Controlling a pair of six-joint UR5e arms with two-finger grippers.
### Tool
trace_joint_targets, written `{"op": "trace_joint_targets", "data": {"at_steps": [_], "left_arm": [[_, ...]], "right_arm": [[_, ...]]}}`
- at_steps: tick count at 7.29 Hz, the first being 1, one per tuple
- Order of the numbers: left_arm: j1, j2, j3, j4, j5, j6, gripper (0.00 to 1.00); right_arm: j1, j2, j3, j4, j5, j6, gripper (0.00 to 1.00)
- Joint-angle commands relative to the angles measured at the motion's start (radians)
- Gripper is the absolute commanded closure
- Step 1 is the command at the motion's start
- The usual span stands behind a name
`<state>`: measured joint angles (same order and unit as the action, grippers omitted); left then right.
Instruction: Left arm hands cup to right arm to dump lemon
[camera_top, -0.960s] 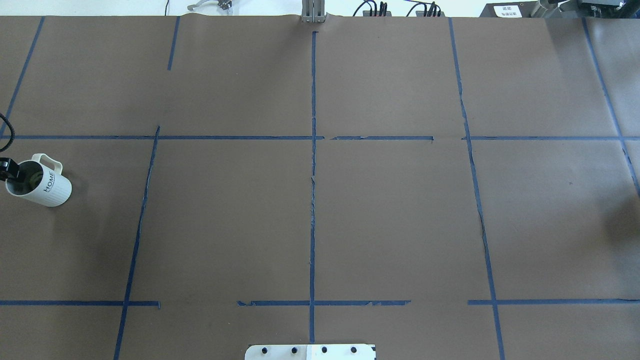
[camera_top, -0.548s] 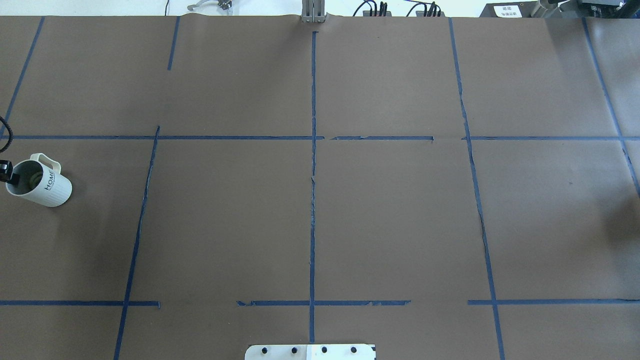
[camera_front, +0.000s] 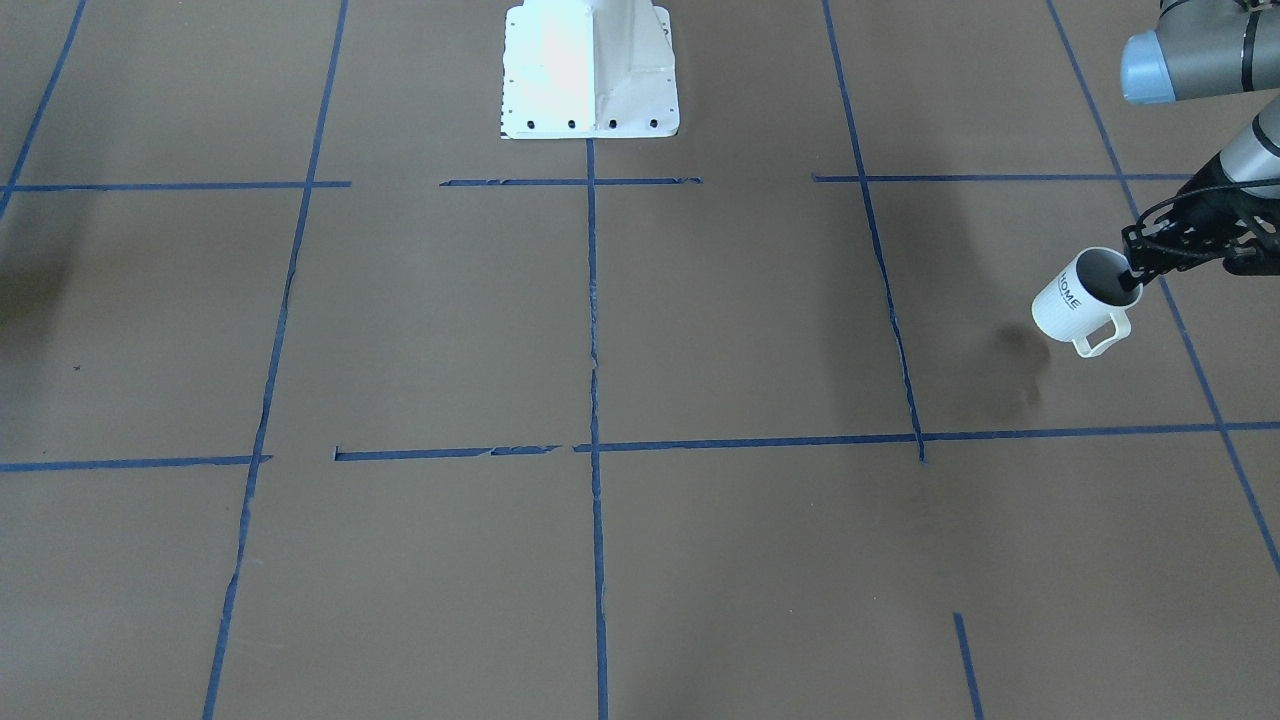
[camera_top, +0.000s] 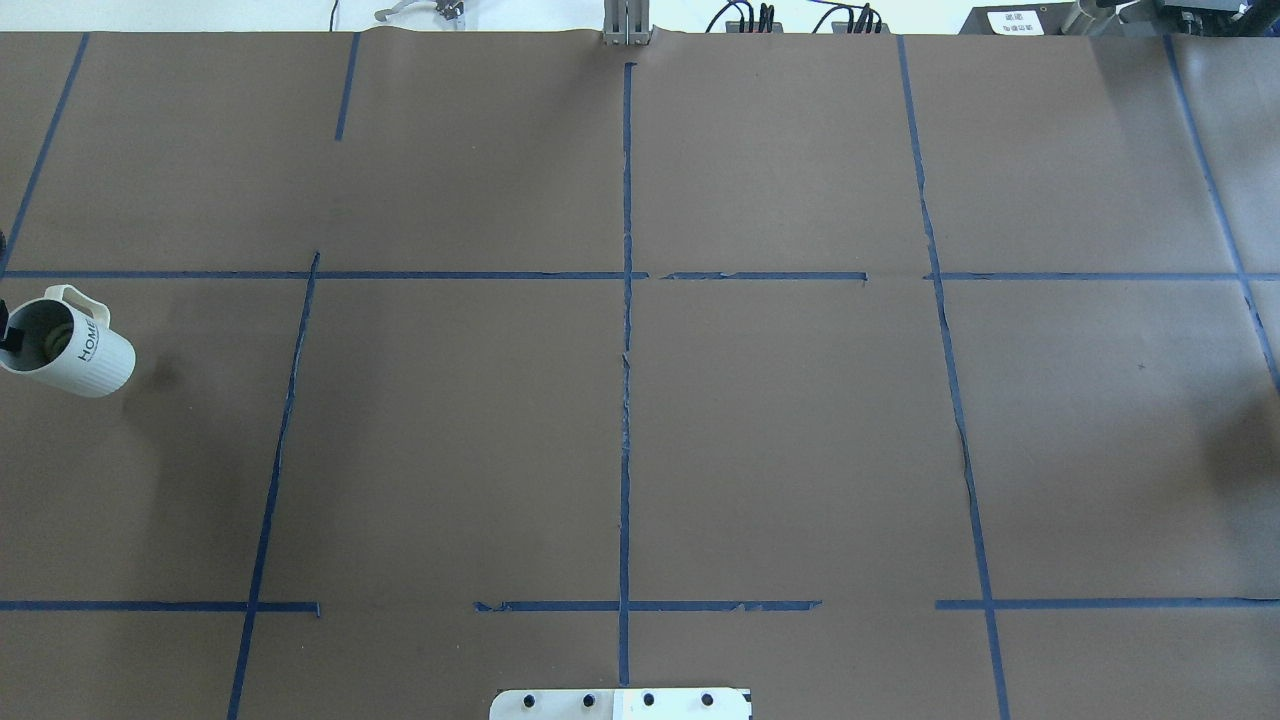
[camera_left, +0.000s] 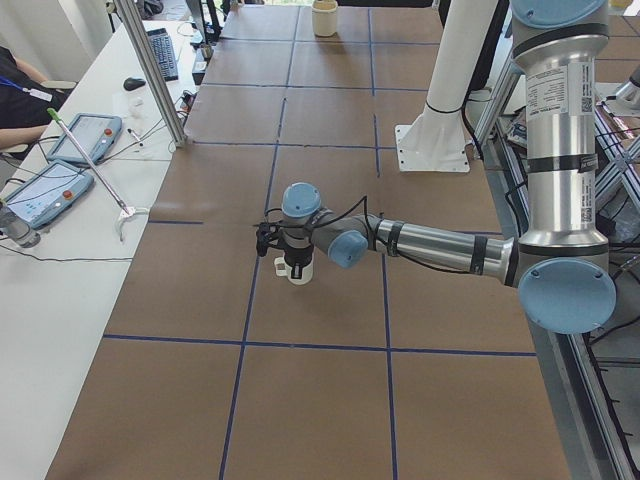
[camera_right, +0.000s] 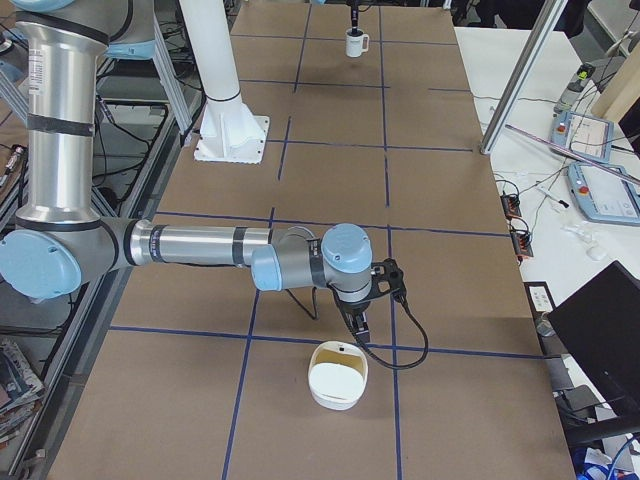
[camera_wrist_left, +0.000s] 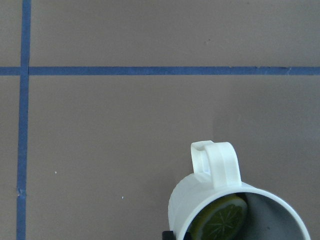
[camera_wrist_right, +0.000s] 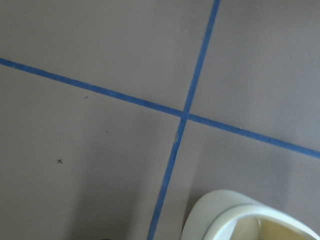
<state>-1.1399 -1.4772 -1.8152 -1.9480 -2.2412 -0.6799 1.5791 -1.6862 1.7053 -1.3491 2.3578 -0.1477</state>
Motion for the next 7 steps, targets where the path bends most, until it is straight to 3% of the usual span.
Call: {"op": "trace_joint_targets", "data": {"at_steps": [1,3,5,7], "left_arm": [[-0.004,-0.139,-0.096,0.293,-0.003,-0.009,1.00],[-0.001,-0.317,-0.105,0.475,-0.076,-0.172,1.00],[0.006,-0.437,-0.090,0.535,-0.132,-0.358,1.00],[0.037,-0.547,-0.087,0.583,-0.161,-0.534,1.00]], "right_arm": [[-0.069,0.044,-0.006,0.260,0.006,0.010,0.01],[-0.143,0.131,0.010,0.304,0.062,0.113,0.01],[-0.221,0.209,0.011,0.468,0.064,0.219,0.01],[-0.341,0.296,0.010,0.665,0.035,0.459,0.01]]}}
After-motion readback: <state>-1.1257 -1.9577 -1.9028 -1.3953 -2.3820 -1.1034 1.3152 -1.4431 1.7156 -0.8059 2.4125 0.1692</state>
